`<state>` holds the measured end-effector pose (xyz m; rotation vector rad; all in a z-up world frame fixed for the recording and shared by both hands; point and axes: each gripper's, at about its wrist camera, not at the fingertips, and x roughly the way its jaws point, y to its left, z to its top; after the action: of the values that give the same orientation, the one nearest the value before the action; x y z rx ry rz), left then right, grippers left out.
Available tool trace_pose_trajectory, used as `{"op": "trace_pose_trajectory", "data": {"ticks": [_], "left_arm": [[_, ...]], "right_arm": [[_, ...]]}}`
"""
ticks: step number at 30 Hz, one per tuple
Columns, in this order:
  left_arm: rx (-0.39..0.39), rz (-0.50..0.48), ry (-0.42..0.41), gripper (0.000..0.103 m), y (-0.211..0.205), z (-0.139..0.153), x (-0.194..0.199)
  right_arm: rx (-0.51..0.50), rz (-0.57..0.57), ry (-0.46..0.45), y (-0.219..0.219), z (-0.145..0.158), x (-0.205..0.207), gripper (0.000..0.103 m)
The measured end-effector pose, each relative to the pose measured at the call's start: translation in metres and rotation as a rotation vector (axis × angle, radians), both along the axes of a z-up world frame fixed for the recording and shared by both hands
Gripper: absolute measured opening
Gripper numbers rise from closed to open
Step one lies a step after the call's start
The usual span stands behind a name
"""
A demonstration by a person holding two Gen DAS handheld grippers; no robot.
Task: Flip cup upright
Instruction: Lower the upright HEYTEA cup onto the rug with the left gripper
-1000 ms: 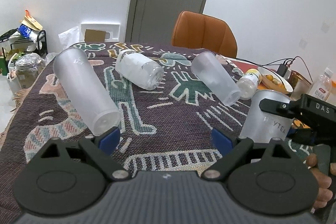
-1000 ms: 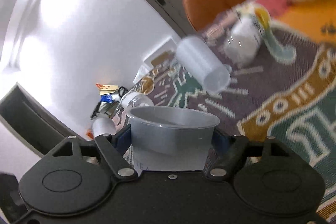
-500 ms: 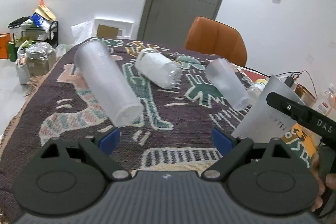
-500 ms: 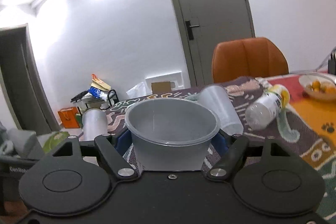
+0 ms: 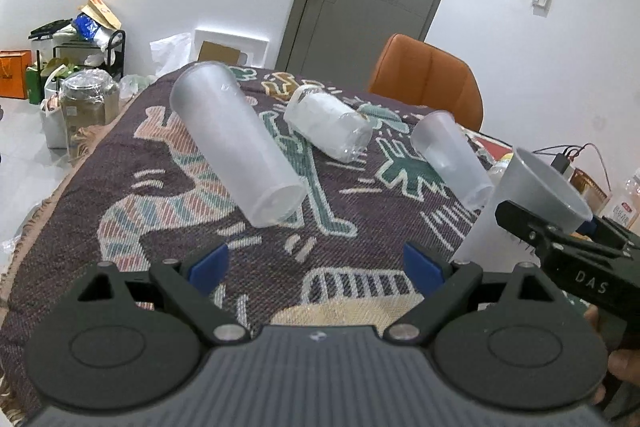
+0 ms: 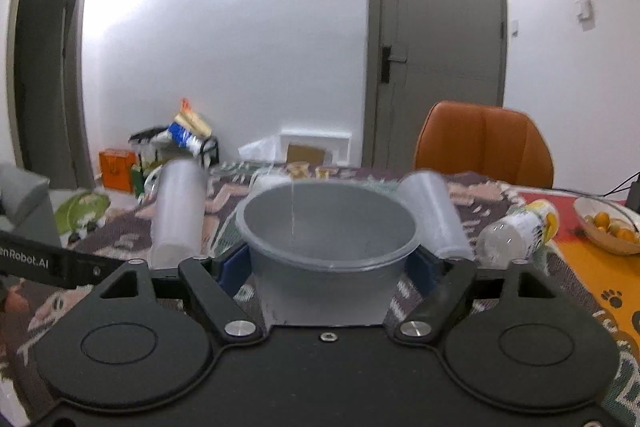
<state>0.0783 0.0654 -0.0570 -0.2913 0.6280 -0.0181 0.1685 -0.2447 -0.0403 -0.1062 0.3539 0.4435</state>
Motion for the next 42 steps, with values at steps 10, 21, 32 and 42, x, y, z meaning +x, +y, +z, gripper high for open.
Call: {"op": "trace_pose_trajectory", "data": {"ticks": [10, 21, 32, 42], "left_arm": [[0.044, -0.016, -0.010, 0.093, -0.011, 0.006, -0.007], [0.118, -0.070, -0.065, 0.094, -0.043, 0.022, -0.019], [0.136, -0.127, -0.066, 0.094, -0.065, 0.030, -0.035], [0.152, -0.117, -0.044, 0.094, -0.069, 0.026, -0.051]], "right_arm": [[0.080, 0.023, 0.057, -0.024, 0.009, -0.014, 0.103], [0.135, 0.033, 0.139, -0.061, 0.014, -0.030, 0.103], [0.159, 0.036, 0.191, -0.087, 0.017, -0.047, 0.103], [0.144, 0.044, 0.214, -0.098, 0.017, -0.059, 0.103]]}}
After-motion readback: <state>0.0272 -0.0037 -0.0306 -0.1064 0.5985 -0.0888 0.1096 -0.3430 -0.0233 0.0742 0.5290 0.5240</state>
